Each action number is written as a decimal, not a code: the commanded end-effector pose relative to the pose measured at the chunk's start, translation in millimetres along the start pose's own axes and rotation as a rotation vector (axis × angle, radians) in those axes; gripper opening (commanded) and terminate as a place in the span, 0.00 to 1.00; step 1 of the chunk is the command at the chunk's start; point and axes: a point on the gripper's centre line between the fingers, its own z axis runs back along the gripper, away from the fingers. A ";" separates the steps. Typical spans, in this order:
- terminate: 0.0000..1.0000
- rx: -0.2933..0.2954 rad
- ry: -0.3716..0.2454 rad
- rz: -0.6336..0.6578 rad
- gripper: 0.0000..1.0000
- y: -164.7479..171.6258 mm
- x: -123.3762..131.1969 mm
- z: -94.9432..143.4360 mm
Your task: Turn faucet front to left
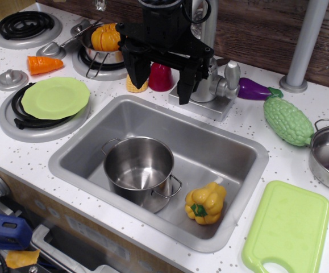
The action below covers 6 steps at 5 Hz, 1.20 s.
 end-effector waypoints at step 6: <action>0.00 0.090 -0.318 -0.002 1.00 5.3 43.1 7.9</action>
